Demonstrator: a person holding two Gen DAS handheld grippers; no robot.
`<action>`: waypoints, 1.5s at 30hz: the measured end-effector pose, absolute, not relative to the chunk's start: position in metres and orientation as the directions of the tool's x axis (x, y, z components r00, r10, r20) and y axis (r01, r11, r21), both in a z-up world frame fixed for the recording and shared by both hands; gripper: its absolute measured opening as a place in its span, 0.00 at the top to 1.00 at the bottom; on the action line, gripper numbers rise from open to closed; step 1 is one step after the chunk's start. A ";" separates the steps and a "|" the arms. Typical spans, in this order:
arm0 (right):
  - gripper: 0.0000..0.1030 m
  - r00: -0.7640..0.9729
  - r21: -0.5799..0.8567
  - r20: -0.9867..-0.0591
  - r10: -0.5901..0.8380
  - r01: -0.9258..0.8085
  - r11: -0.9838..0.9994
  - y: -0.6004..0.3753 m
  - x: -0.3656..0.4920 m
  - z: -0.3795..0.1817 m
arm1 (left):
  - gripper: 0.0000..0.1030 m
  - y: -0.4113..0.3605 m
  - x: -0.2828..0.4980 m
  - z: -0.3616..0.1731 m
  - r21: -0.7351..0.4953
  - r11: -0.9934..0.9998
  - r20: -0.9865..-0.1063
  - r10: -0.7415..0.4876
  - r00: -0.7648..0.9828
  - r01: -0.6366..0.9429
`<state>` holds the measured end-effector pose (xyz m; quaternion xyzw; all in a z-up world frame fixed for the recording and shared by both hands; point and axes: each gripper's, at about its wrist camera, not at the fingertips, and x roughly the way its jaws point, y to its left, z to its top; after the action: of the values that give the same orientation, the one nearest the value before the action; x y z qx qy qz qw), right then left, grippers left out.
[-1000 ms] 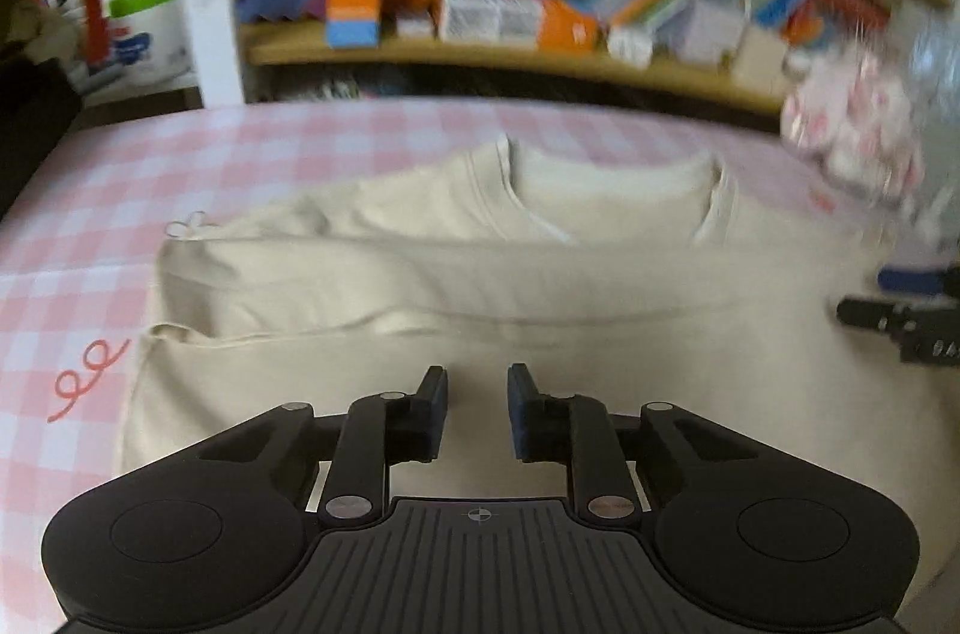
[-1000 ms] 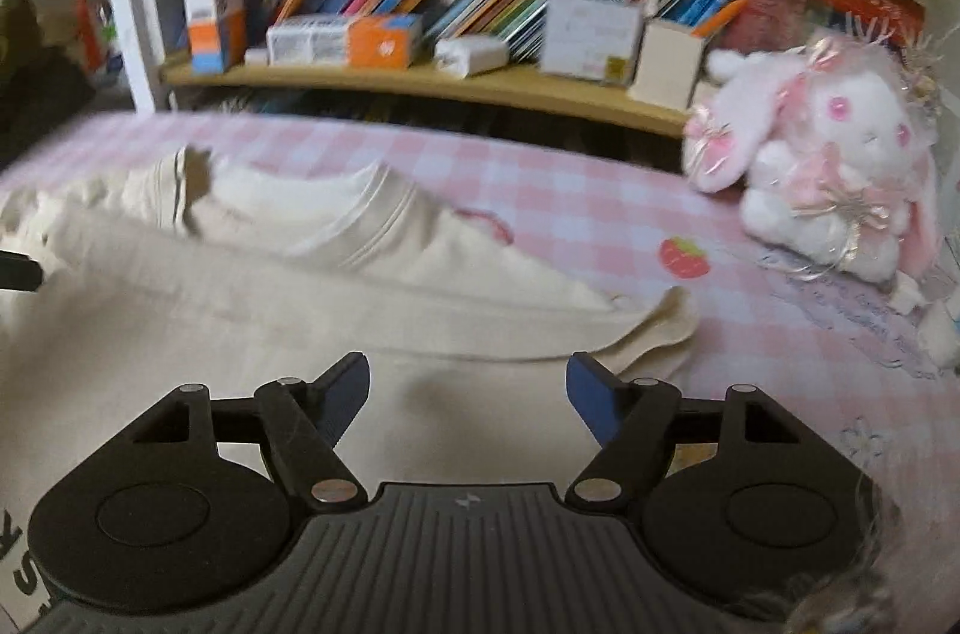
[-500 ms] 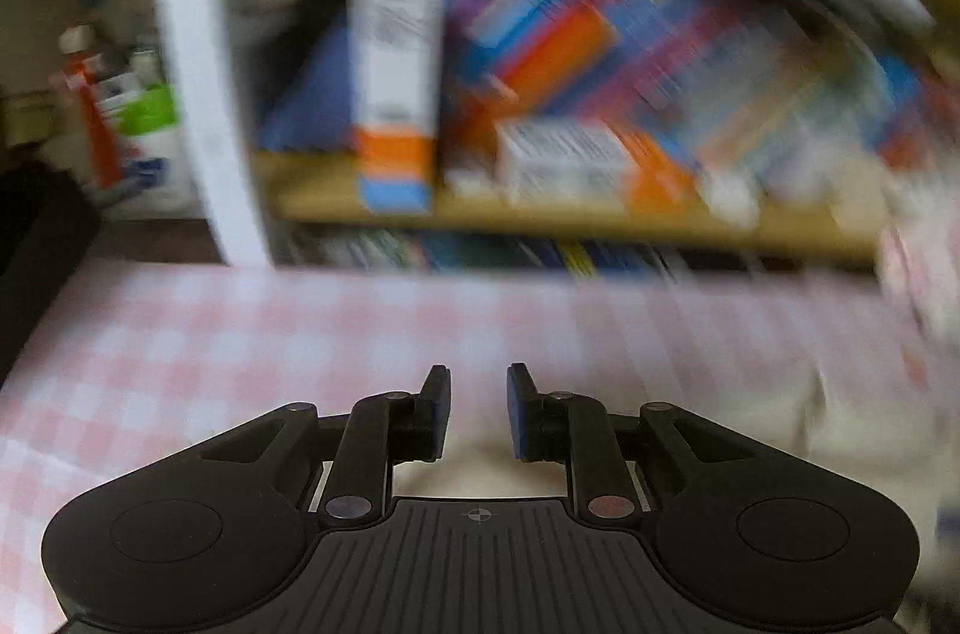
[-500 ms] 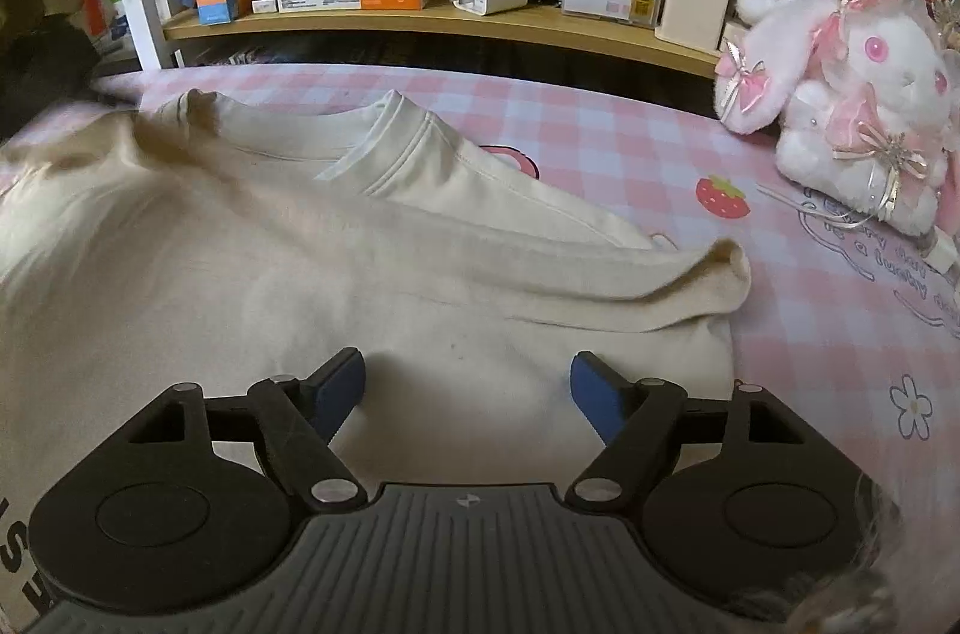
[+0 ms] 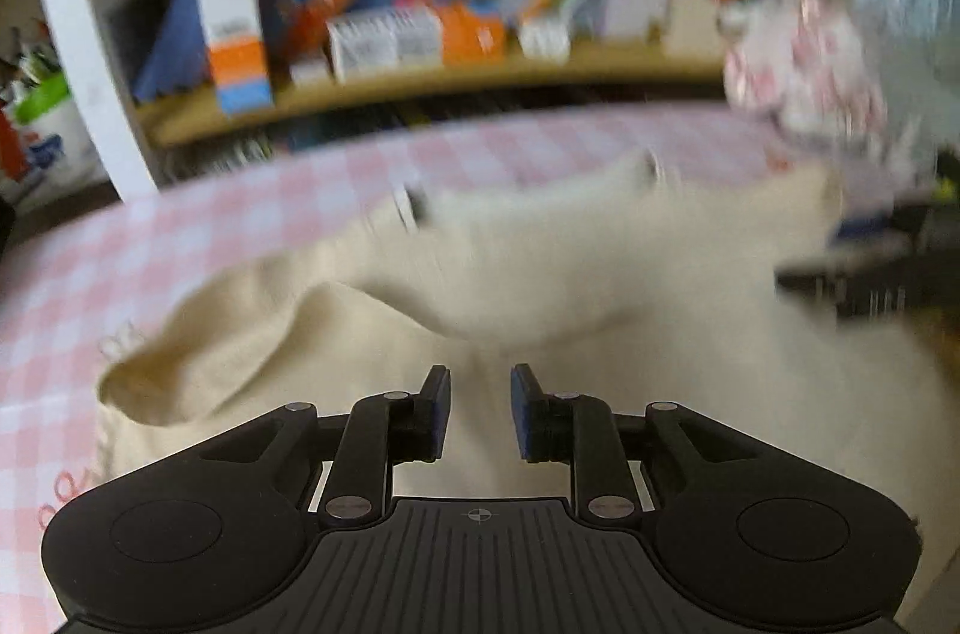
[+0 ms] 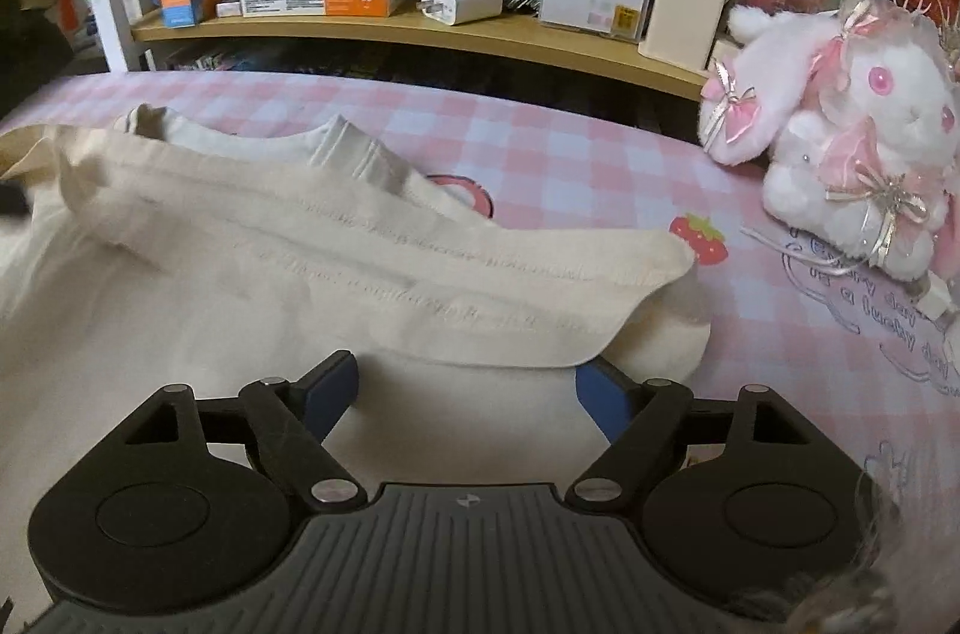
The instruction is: Fold clothes
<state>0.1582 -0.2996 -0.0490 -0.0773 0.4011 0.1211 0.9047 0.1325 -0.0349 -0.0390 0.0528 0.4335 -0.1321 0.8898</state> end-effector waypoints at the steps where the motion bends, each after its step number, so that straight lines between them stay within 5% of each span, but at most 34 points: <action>1: 0.24 0.650 -0.042 -0.744 0.156 -0.279 0.959 -0.300 0.161 -0.049 | 0.78 -0.037 0.135 -0.041 -0.022 0.958 -0.796 -0.189 0.575 0.284; 6: 0.25 0.652 -0.007 -0.732 0.198 -0.298 0.954 -0.304 0.180 -0.044 | 0.78 -0.039 0.157 -0.038 -0.009 0.959 -0.805 -0.175 0.567 0.283; 11: 0.27 0.753 -0.049 -0.653 0.084 -0.153 0.987 -0.321 0.227 -0.021 | 0.78 0.004 0.190 -0.022 -0.036 0.999 -0.745 -0.029 0.666 0.002; 14: 0.26 0.779 -0.018 -0.624 0.063 -0.095 0.995 -0.338 0.226 -0.008 | 0.77 0.023 0.180 -0.007 -0.095 0.995 -0.693 -0.046 0.720 -0.028; 24: 0.25 0.680 0.005 -0.704 0.208 -0.287 0.958 -0.308 0.167 -0.034 | 0.77 -0.054 0.136 -0.038 -0.082 0.949 -0.770 -0.253 0.585 0.303; 32: 0.27 0.642 -0.034 -0.733 0.226 -0.367 0.930 -0.246 0.209 -0.048 | 0.77 -0.072 0.138 -0.053 -0.109 0.939 -0.793 -0.280 0.541 0.327; 36: 0.27 0.734 0.015 -0.659 0.163 -0.205 0.979 -0.261 0.246 -0.026 | 0.77 -0.069 0.149 -0.055 -0.089 0.948 -0.792 -0.253 0.555 0.306; 45: 0.27 0.750 -0.001 -0.632 0.193 -0.249 0.968 -0.293 0.195 -0.016 | 0.77 -0.007 0.191 -0.061 -0.023 0.974 -0.798 -0.153 0.583 0.225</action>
<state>0.1947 -0.2933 -0.0157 -0.0425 0.3329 0.1183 0.9345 0.1911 -0.0067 -0.0613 0.0402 0.4439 -0.1063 0.8888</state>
